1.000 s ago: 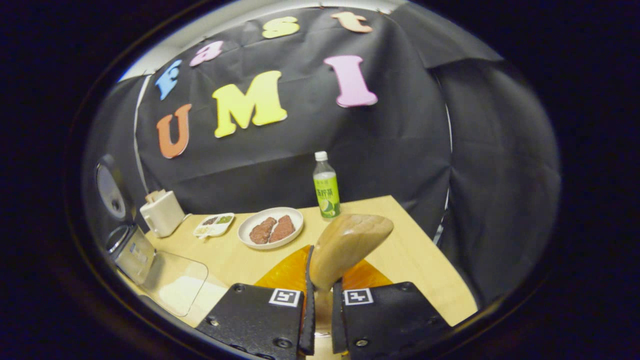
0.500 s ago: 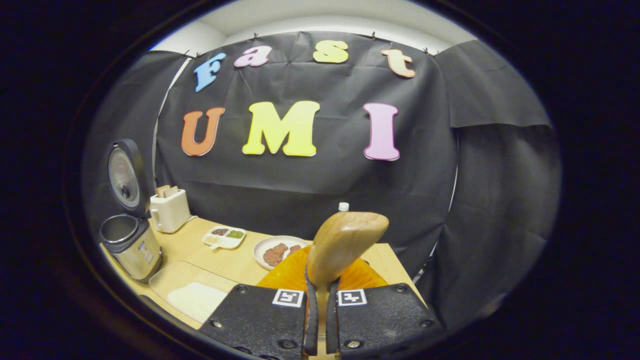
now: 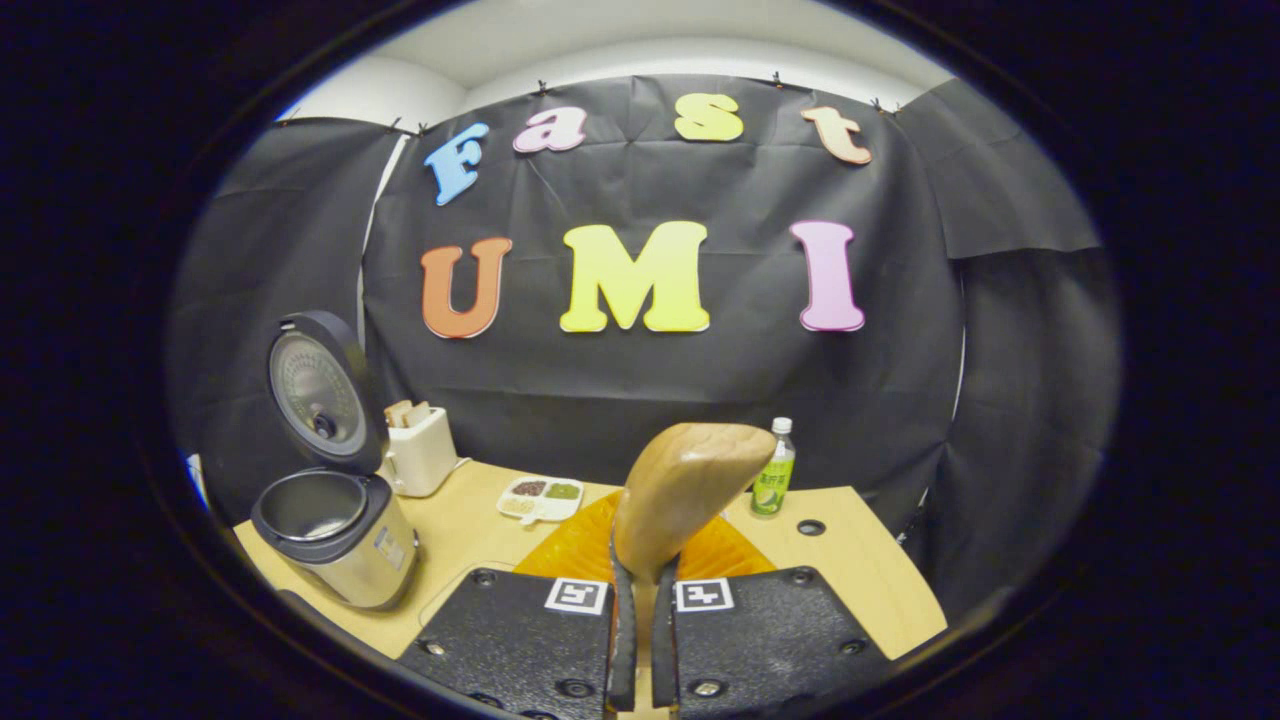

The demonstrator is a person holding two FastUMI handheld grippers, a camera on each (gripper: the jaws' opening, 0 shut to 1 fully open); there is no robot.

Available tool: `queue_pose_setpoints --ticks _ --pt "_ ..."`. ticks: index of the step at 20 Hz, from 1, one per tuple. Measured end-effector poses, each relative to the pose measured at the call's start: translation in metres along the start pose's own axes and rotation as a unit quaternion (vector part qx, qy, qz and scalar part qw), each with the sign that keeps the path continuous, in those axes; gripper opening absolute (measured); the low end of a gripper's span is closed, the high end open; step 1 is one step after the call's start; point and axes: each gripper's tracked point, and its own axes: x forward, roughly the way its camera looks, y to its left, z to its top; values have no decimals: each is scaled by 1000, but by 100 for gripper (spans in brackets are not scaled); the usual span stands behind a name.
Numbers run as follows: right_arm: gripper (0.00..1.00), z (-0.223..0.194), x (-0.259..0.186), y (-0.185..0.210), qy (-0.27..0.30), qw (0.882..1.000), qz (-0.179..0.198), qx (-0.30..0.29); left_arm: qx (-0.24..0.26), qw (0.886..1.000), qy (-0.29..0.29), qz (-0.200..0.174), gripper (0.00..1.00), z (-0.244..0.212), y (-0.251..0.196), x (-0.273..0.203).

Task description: Close the left gripper, press the button to open the rice cooker; take a wooden spoon from the chopstick holder with the right hand, scoop a spoonful of rice and pour it into the rice cooker, then put the wooden spoon back into the chopstick holder.

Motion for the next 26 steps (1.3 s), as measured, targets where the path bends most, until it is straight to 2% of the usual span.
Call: queue_pose_setpoints --ticks 5,12,14,16,18,21,24,26 --pt "12 -61 29 32 26 999 -25 -19 6 1000 8 5 94 -12 5 1" --pt "12 -115 60 15 56 992 -97 -51 -18 999 19 18 94 -24 20 7" --pt "12 -133 62 26 67 994 -83 -32 -29 999 24 13 94 -27 19 9" --pt "11 -139 58 53 72 996 -38 22 -29 999 27 16 93 -31 22 10" --pt "11 -140 54 74 78 994 0 76 -33 999 30 19 94 -33 25 12" --pt "11 -139 53 84 80 991 23 103 -36 999 35 19 94 -36 26 10" --pt "11 -141 55 82 83 980 51 175 -41 998 31 21 94 -35 29 14" --pt "12 -144 59 72 95 964 55 244 -53 998 34 12 94 -36 22 14"
